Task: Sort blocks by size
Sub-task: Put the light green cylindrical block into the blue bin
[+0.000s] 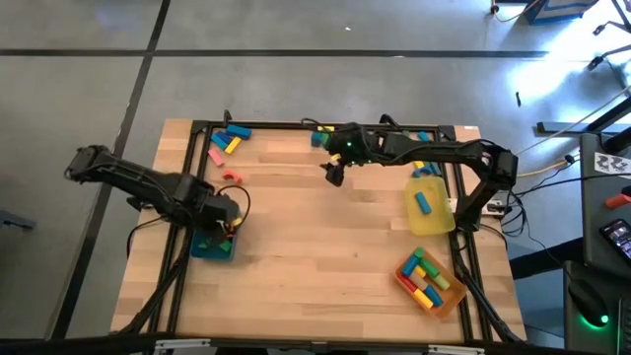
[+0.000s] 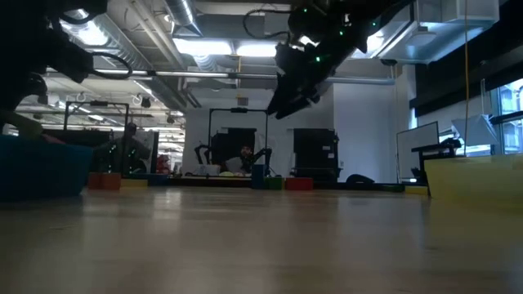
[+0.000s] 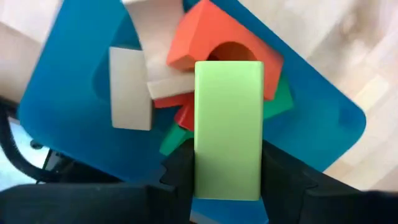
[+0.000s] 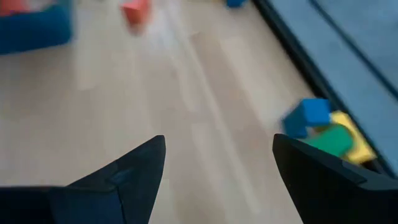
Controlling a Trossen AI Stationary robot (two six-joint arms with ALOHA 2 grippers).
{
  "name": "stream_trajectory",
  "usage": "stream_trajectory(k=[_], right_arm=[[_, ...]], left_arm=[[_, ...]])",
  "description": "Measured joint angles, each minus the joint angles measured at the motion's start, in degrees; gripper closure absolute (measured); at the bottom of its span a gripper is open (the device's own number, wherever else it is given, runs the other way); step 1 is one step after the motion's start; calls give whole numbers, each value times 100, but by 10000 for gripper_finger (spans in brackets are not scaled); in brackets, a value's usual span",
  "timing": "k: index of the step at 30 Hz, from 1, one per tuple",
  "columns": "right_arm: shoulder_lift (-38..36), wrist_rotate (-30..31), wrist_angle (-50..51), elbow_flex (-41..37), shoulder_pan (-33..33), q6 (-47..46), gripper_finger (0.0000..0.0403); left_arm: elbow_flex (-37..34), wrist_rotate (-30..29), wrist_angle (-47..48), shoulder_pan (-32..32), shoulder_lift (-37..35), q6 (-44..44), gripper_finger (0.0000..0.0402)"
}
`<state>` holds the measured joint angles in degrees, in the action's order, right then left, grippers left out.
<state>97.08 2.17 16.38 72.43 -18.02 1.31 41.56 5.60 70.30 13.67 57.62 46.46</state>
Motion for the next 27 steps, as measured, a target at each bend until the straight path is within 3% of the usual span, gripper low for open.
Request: stream_trajectory(k=[5, 22, 27], right_arm=[[0, 371, 22, -22, -4, -106, 105], [0, 324, 0, -22, 0, -239, 105], [0, 324, 0, -20, 0, -239, 105]], left_arm=[[0, 24, -26, -18, -4, -191, 272], [0, 206, -82, -69, -8, -491, 272], [0, -170, -68, -96, -8, -197, 244]])
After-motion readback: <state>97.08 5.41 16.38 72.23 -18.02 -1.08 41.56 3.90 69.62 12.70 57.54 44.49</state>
